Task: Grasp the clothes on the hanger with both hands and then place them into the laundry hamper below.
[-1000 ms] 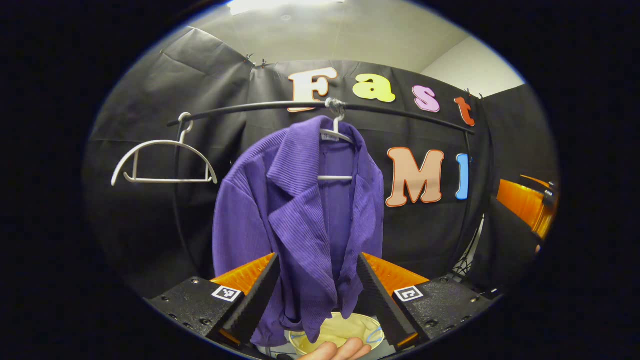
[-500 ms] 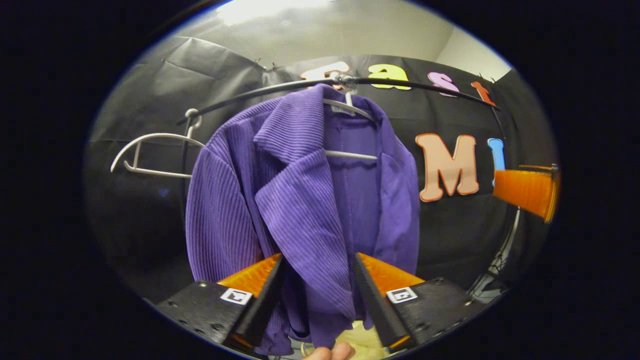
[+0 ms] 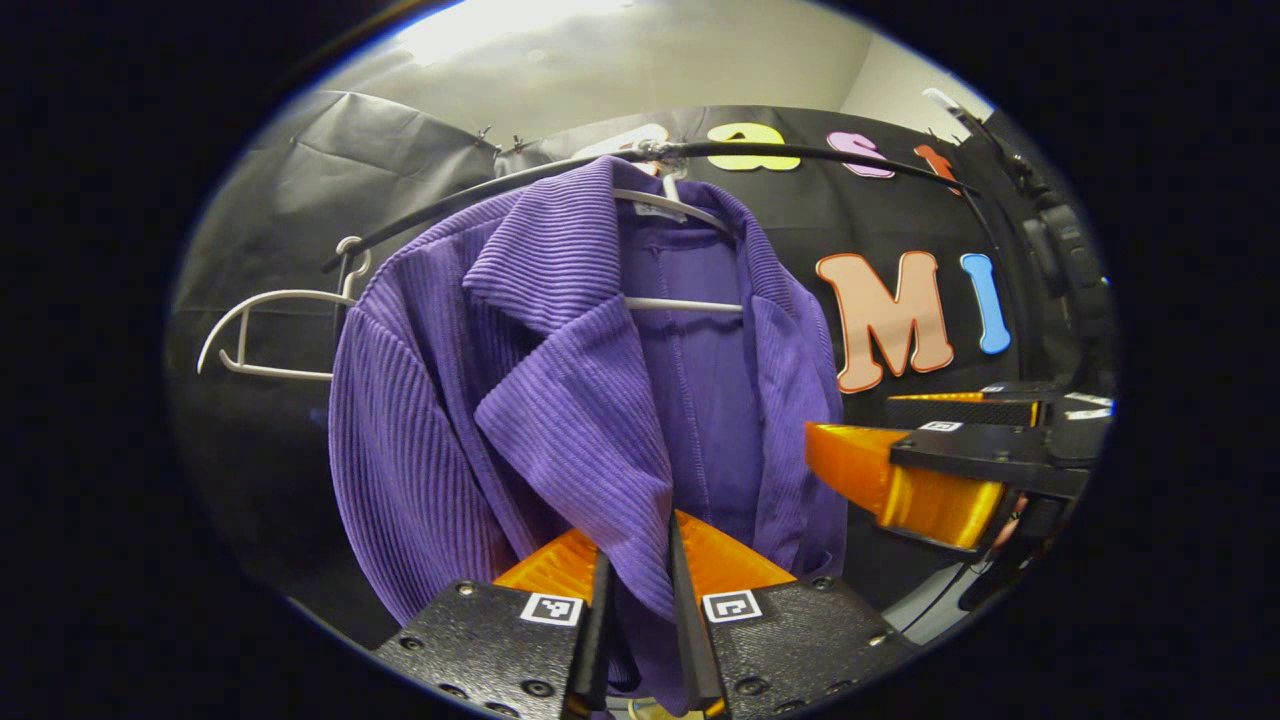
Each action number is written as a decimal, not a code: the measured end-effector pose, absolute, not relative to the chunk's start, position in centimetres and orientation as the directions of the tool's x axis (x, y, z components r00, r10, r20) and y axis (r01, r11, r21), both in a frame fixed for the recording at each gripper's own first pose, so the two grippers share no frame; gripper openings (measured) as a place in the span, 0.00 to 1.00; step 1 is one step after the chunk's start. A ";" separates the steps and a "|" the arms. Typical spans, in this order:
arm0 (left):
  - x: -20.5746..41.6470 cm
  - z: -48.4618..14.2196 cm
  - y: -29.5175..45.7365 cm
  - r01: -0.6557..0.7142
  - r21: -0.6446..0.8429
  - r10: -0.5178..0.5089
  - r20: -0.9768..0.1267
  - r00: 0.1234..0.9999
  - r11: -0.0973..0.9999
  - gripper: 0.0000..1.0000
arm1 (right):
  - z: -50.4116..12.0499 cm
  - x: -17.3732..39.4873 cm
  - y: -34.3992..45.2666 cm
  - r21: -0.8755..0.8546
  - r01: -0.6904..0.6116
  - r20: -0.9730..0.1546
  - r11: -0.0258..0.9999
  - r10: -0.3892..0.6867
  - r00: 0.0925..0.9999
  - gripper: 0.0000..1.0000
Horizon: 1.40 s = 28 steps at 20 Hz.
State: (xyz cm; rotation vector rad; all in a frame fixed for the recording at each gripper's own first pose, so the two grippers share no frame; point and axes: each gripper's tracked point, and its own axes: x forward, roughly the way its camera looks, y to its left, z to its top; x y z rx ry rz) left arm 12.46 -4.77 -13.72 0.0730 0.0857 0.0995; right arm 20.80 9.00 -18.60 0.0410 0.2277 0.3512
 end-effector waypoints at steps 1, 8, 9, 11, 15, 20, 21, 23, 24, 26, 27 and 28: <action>12.6 -13.7 -4.5 -0.106 0.061 0.111 -0.083 0.990 0.993 0.27 | -18.8 21.8 9.3 0.084 -0.334 -0.209 0.939 0.344 0.915 0.98; 12.7 -13.2 -3.6 -0.106 0.005 0.106 -0.105 0.989 0.994 0.02 | -19.8 26.0 12.6 0.140 -0.347 -0.212 0.928 0.370 0.905 1.00; 12.4 -13.3 -3.8 -0.092 0.003 0.092 -0.124 0.988 0.996 0.01 | -20.5 26.6 13.1 0.155 -0.346 -0.246 0.925 0.375 0.894 0.99; 11.4 -12.6 -4.7 -0.031 -0.008 0.029 -0.131 0.991 0.999 0.00 | -20.5 26.3 12.5 0.182 -0.325 -0.257 0.928 0.364 0.895 0.37; 8.8 -9.7 -4.9 0.070 0.001 -0.070 -0.086 0.994 0.998 0.00 | -19.4 25.3 12.8 0.163 -0.399 -0.228 0.902 0.428 0.874 0.06; 6.1 -6.5 -3.6 0.138 -0.023 -0.139 -0.055 0.989 0.990 0.01 | -18.1 23.2 10.7 0.090 -0.388 -0.212 0.917 0.398 0.892 0.06; 5.4 -6.1 -3.8 0.174 -0.050 -0.177 -0.062 0.982 0.984 0.01 | -17.6 23.0 10.6 0.047 -0.385 -0.203 0.922 0.386 0.900 0.06; 4.3 -5.2 -3.2 0.221 -0.098 -0.229 -0.071 0.971 0.970 0.00 | -16.6 22.4 10.4 -0.006 -0.381 -0.198 0.924 0.373 0.907 0.06; 4.1 -4.7 -2.3 0.223 -0.108 -0.232 -0.071 0.970 0.969 0.00 | -16.2 21.9 9.7 -0.014 -0.377 -0.194 0.926 0.367 0.910 0.06; 3.4 -2.7 -0.5 0.229 -0.126 -0.234 -0.027 0.972 0.965 0.01 | -15.5 21.0 9.2 -0.025 -0.376 -0.193 0.926 0.365 0.911 0.06; 3.1 -1.6 0.3 0.231 -0.129 -0.234 -0.006 0.972 0.964 0.00 | -15.0 21.0 8.9 -0.044 -0.370 -0.189 0.928 0.356 0.915 0.06; 3.0 -0.7 0.9 0.230 -0.132 -0.230 0.014 0.973 0.964 0.01 | -14.6 21.3 8.0 -0.069 -0.350 -0.180 0.934 0.333 0.925 0.00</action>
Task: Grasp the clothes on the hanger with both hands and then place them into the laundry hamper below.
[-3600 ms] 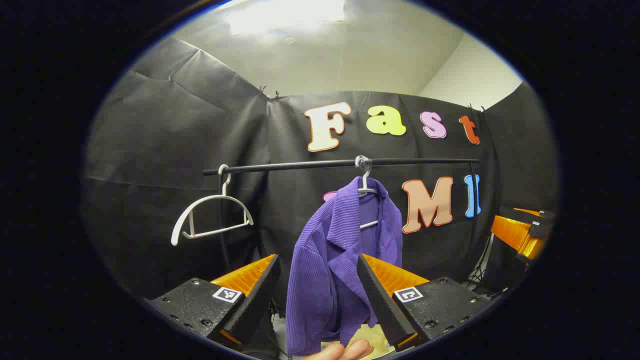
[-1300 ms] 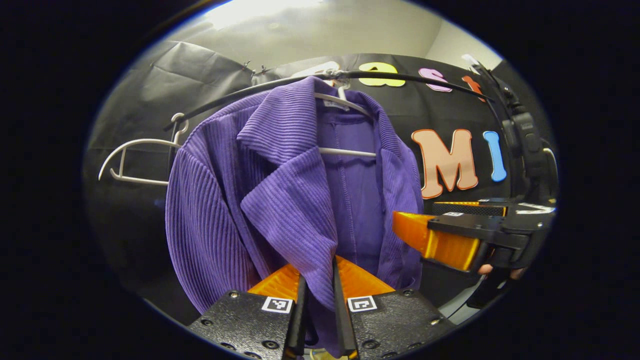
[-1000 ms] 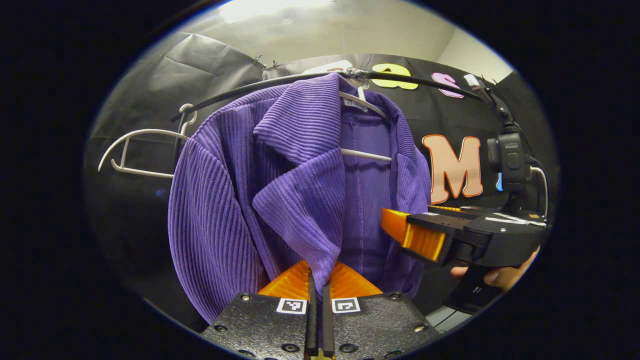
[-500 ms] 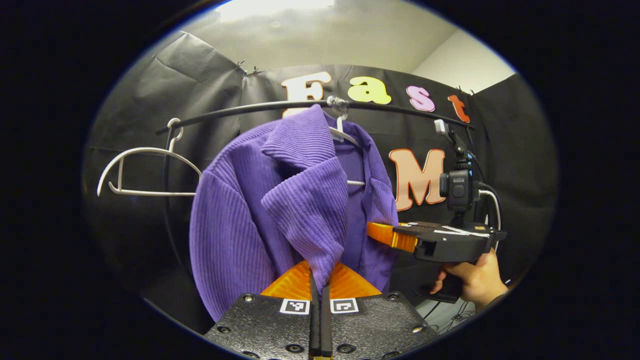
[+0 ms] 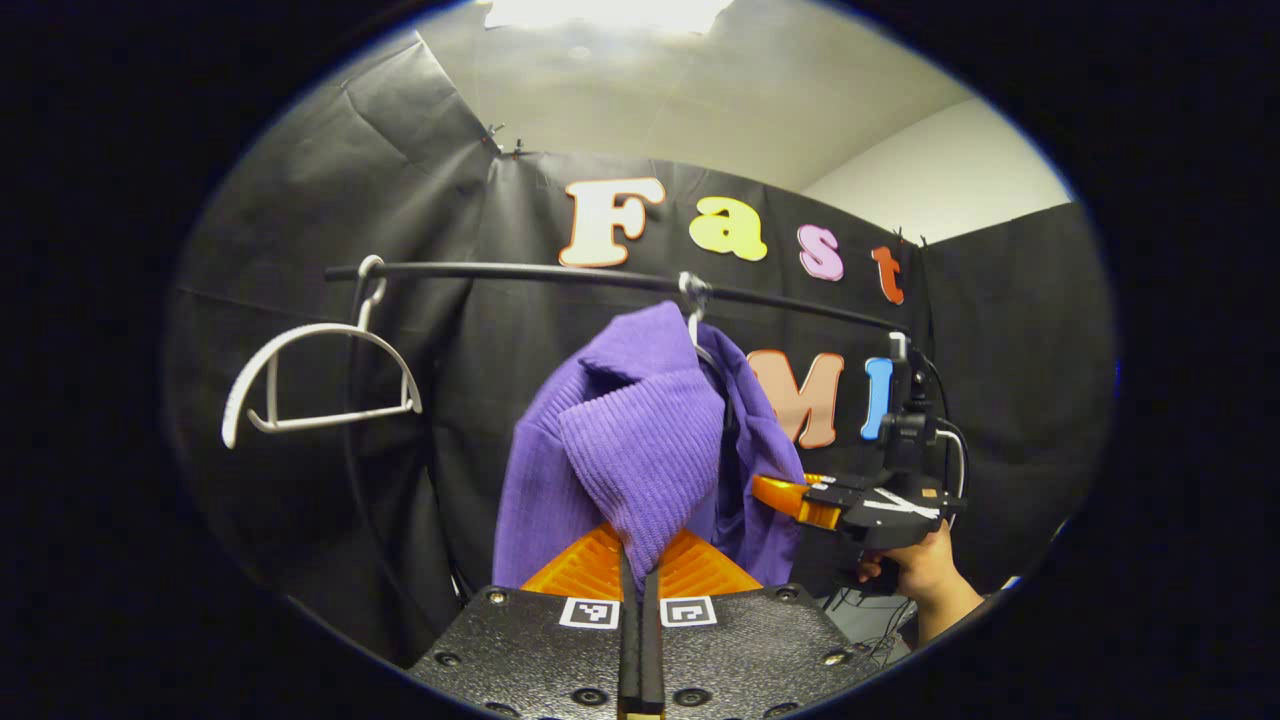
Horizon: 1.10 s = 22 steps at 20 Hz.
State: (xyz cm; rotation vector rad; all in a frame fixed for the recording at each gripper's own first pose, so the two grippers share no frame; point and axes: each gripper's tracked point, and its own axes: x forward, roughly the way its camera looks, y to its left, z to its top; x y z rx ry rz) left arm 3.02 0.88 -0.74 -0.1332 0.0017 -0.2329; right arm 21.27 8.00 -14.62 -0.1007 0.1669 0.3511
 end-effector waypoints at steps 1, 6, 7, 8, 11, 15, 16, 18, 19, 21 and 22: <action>2.9 0.2 1.5 0.238 -0.132 -0.236 0.032 0.971 0.962 0.01 | -14.1 21.6 7.8 -0.089 -0.352 -0.168 0.932 0.335 0.927 0.11; 3.4 4.7 6.7 0.150 -0.042 -0.145 0.093 0.985 0.988 0.00 | -12.0 21.9 6.4 -0.196 -0.344 -0.134 0.919 0.322 0.937 0.00; 3.8 5.0 7.3 0.140 -0.031 -0.137 0.088 0.987 0.990 0.00 | -11.4 21.9 6.2 -0.227 -0.337 -0.124 0.914 0.316 0.941 0.00; 3.9 5.3 7.6 0.134 -0.024 -0.131 0.085 0.988 0.991 0.01 | -10.7 22.2 5.9 -0.233 -0.305 -0.106 0.923 0.288 0.952 0.00; 5.3 6.7 9.7 0.078 0.008 -0.078 0.101 0.992 0.997 0.02 | -9.4 22.9 5.2 -0.122 -0.285 -0.096 0.951 0.275 0.957 0.01; 7.3 7.1 11.3 0.043 0.013 -0.044 0.093 0.995 0.999 0.01 | -8.1 25.0 1.5 -0.075 -0.159 -0.081 0.984 0.153 0.985 0.00; 7.7 7.4 11.6 0.040 0.012 -0.040 0.093 0.995 0.999 0.00 | -7.7 25.6 0.1 -0.086 -0.123 -0.073 0.989 0.117 0.990 0.01; 8.7 7.9 12.4 0.017 0.001 -0.017 0.106 0.994 1.000 0.00 | -6.8 27.1 -1.3 -0.077 -0.060 -0.057 0.995 0.056 0.997 0.01; 9.2 8.4 12.6 0.008 -0.002 -0.008 0.114 0.993 1.000 0.01 | -6.4 27.8 -1.7 -0.058 -0.039 -0.054 0.998 0.036 0.998 0.01; 10.5 9.2 13.2 -0.018 -0.006 0.019 0.133 0.991 1.000 0.02 | -5.4 29.1 -2.7 -0.041 0.013 -0.031 0.999 -0.014 0.999 0.01; 11.2 9.4 13.5 -0.035 -0.002 0.035 0.143 0.989 0.999 0.02 | -4.6 29.7 -3.2 -0.039 0.038 -0.006 0.999 -0.038 0.999 0.00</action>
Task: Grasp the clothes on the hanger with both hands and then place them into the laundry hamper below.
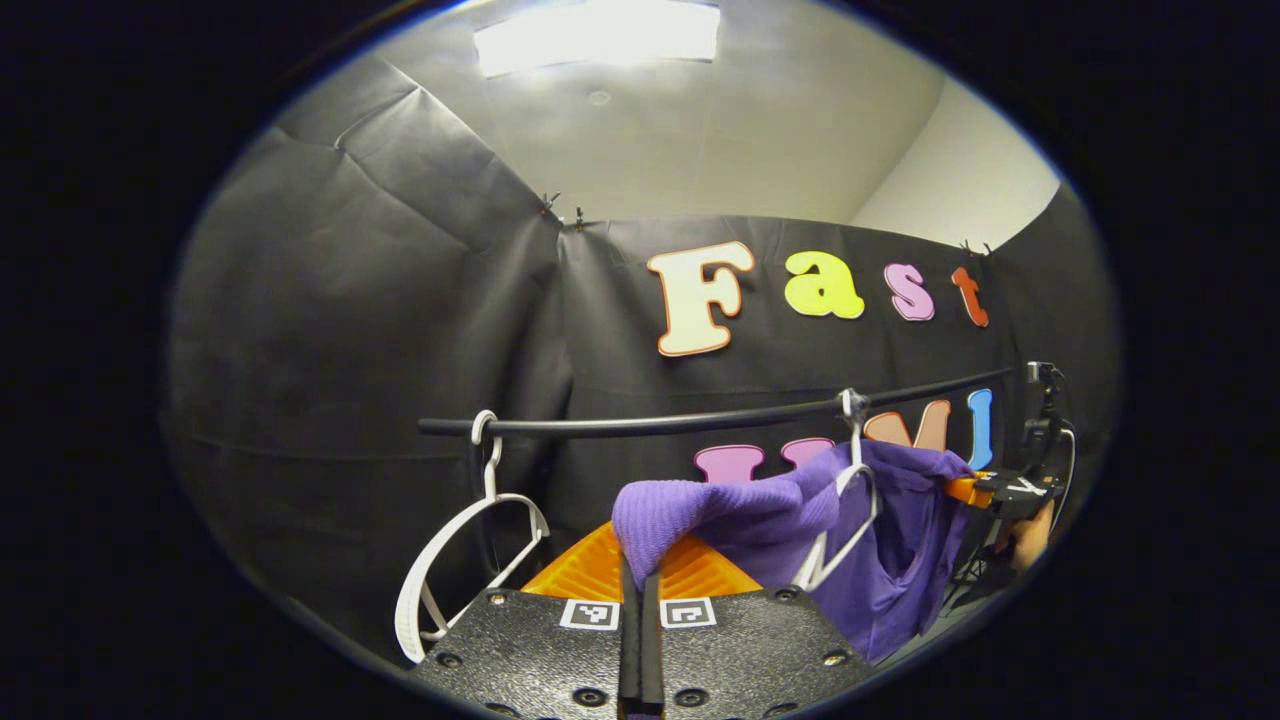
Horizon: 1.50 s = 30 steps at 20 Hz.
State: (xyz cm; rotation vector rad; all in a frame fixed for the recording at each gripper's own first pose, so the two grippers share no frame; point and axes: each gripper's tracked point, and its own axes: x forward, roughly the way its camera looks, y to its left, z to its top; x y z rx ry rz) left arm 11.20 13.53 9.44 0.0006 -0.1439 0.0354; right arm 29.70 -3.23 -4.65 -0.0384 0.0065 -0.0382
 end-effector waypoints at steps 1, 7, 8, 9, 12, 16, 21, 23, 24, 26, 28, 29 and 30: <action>12.0 9.7 13.7 -0.054 -0.002 0.053 0.148 0.987 0.999 0.00 | -3.9 30.3 -3.4 -0.037 0.059 0.022 0.998 -0.058 0.998 0.01; 16.1 8.3 14.1 -0.086 -0.032 0.089 0.139 0.986 0.996 0.01 | -3.8 34.0 -3.1 -0.019 0.110 0.065 0.994 -0.108 0.992 0.01; 16.6 8.0 14.0 -0.079 -0.046 0.085 0.134 0.987 0.996 0.01 | -4.3 34.7 -3.1 -0.009 0.113 0.056 0.994 -0.112 0.992 0.01; 17.1 7.6 13.8 -0.074 -0.054 0.081 0.133 0.988 0.996 0.01 | -4.9 35.2 -3.2 -0.006 0.118 0.044 0.993 -0.118 0.992 0.01; 18.4 6.0 13.8 -0.067 -0.048 0.072 0.121 0.990 0.997 0.01 | -6.7 36.1 -2.9 0.016 0.116 0.010 0.993 -0.116 0.993 0.01; 19.6 2.6 13.0 -0.024 -0.080 0.028 0.040 0.999 0.997 0.00 | -9.9 37.4 -2.8 0.029 0.116 -0.064 0.993 -0.114 0.991 0.01; 20.6 -1.0 11.8 0.027 -0.118 -0.031 -0.030 0.999 0.993 0.01 | -14.0 39.6 -4.1 0.004 0.165 -0.154 0.986 -0.162 0.975 0.01; 20.8 -2.5 11.2 0.044 -0.129 -0.052 -0.055 0.997 0.991 0.01 | -16.2 39.9 -4.9 0.043 0.165 -0.194 0.985 -0.154 0.969 0.01; 20.8 -3.6 11.4 0.044 -0.124 -0.053 -0.069 0.996 0.991 0.01 | -17.5 39.8 -5.2 0.053 0.167 -0.215 0.985 -0.152 0.965 0.01; 20.8 -5.4 11.3 0.043 -0.128 -0.056 -0.094 0.994 0.991 0.01 | -19.8 38.9 -5.0 0.063 0.153 -0.248 0.986 -0.133 0.959 0.01; 20.5 -7.0 11.2 0.046 -0.140 -0.064 -0.123 0.990 0.989 0.00 | -21.3 37.6 -4.2 0.073 0.134 -0.269 0.988 -0.110 0.957 0.01; 20.3 -7.6 11.2 0.043 -0.137 -0.062 -0.134 0.989 0.990 0.01 | -21.8 36.9 -3.9 0.064 0.125 -0.274 0.990 -0.103 0.956 0.01; 20.2 -8.4 11.6 0.027 -0.128 -0.045 -0.138 0.989 0.991 0.01 | -22.1 36.0 -3.7 0.051 0.121 -0.279 0.991 -0.102 0.955 0.01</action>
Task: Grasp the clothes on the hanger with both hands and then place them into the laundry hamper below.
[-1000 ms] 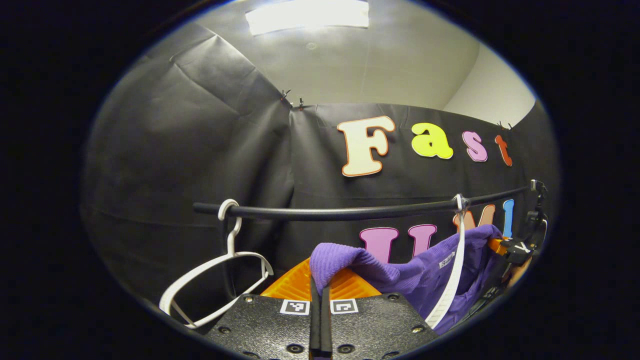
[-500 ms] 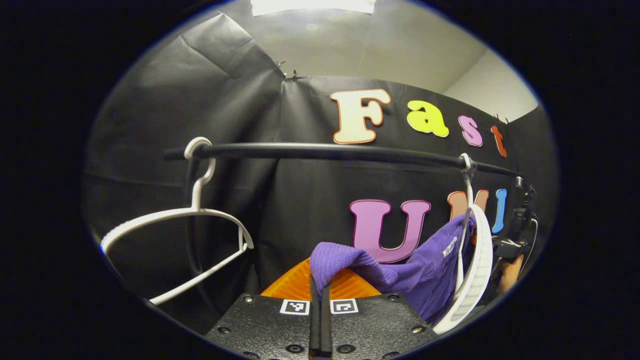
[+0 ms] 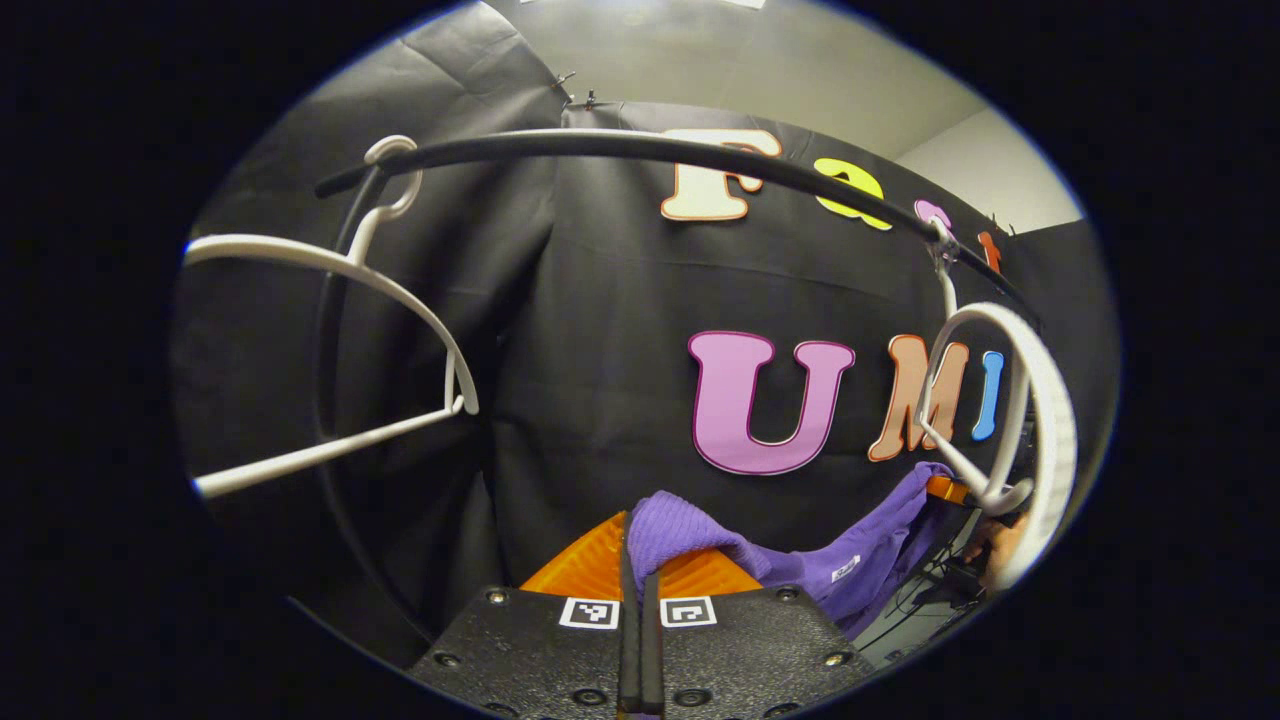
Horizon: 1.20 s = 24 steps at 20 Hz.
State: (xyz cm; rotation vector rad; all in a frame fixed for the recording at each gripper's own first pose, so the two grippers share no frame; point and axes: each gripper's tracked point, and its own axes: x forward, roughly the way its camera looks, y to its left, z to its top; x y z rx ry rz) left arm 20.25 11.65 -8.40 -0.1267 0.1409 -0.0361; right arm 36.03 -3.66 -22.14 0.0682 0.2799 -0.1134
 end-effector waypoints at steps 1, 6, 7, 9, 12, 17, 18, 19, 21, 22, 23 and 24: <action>20.2 -8.8 12.0 0.019 -0.120 -0.036 -0.139 0.990 0.993 0.01 | -22.3 35.3 -3.3 0.046 0.117 -0.280 0.992 -0.099 0.955 0.01; 17.6 -9.4 13.2 0.006 -0.131 -0.023 -0.129 0.991 0.991 0.00 | -21.5 31.2 -2.1 0.031 0.103 -0.271 0.994 -0.091 0.958 0.01; 17.0 -9.3 13.4 0.008 -0.128 -0.024 -0.123 0.992 0.992 0.01 | -21.2 30.5 -1.9 0.031 0.101 -0.267 0.994 -0.089 0.959 0.01; 15.5 -8.9 13.5 0.015 -0.133 -0.029 -0.106 0.994 0.991 0.01 | -20.5 28.9 -1.2 0.051 0.091 -0.264 0.995 -0.074 0.962 0.01; 13.5 -8.7 13.0 0.027 -0.126 -0.039 -0.087 0.995 0.992 0.01 | -19.1 26.2 -0.1 0.043 0.073 -0.238 0.996 -0.061 0.969 0.01; 10.1 -8.4 11.4 0.061 -0.133 -0.072 -0.078 0.994 0.989 0.01 | -18.4 21.9 2.0 0.060 0.047 -0.238 0.997 -0.031 0.971 0.01; 9.5 -8.5 11.1 0.062 -0.139 -0.074 -0.083 0.994 0.988 0.01 | -17.9 20.8 2.4 0.060 0.042 -0.231 0.997 -0.027 0.973 0.01; 8.9 -8.3 10.8 0.065 -0.150 -0.078 -0.085 0.993 0.987 0.01 | -17.4 19.8 2.7 0.064 0.040 -0.226 0.997 -0.024 0.974 0.01; 7.6 -8.1 9.9 0.074 -0.162 -0.090 -0.089 0.992 0.984 0.01 | -16.3 17.9 3.2 0.070 0.031 -0.220 0.997 -0.015 0.975 0.01; 7.0 -8.0 9.3 0.084 -0.161 -0.099 -0.085 0.991 0.983 0.01 | -15.8 16.9 3.5 0.070 0.030 -0.213 0.997 -0.014 0.977 0.01; 6.2 -7.9 8.8 0.094 -0.158 -0.107 -0.077 0.991 0.983 0.00 | -15.1 15.7 3.8 0.066 0.026 -0.209 0.997 -0.012 0.978 0.01; 5.6 -7.6 8.3 0.103 -0.153 -0.115 -0.072 0.991 0.983 0.00 | -14.6 14.7 4.1 0.059 0.021 -0.207 0.998 -0.009 0.978 0.01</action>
